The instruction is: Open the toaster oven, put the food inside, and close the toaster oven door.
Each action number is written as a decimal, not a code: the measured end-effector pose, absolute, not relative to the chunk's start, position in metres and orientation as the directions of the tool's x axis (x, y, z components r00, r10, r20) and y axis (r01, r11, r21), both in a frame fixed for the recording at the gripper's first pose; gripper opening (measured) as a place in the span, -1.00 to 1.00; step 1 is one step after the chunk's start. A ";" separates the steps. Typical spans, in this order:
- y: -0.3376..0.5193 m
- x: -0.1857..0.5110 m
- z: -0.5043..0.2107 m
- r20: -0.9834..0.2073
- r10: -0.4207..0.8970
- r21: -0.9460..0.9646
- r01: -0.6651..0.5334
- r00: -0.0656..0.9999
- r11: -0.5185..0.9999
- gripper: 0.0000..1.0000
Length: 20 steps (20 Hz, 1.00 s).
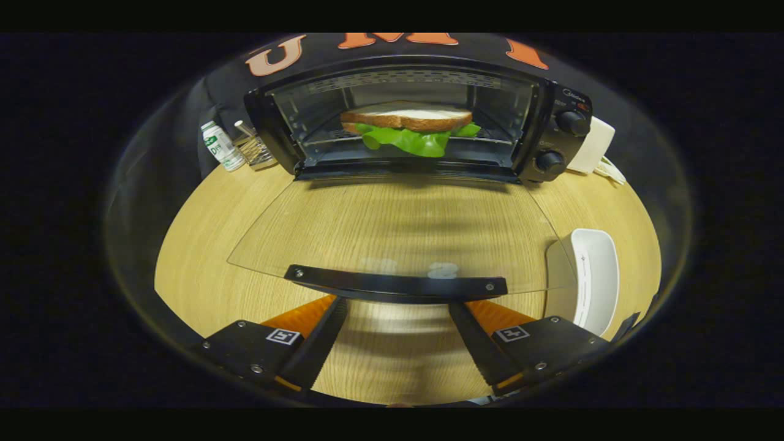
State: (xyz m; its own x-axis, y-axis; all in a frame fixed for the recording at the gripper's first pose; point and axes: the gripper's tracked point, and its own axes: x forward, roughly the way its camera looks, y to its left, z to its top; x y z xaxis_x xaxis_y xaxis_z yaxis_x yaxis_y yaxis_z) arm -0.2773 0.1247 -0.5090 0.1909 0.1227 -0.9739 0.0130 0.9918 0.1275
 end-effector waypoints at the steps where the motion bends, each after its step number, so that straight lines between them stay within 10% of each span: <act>1: 0.126 -0.273 -0.503 -0.971 0.128 0.134 0.014 0.200 0.991 0.99; 20: 0.090 -0.099 -0.409 -0.836 0.085 0.144 0.067 0.541 0.987 0.99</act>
State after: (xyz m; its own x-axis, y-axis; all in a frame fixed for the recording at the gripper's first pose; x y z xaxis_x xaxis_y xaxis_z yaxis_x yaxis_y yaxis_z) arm -0.0990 0.0902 -0.4094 0.5413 0.0854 -0.8365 0.0674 0.9872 0.1444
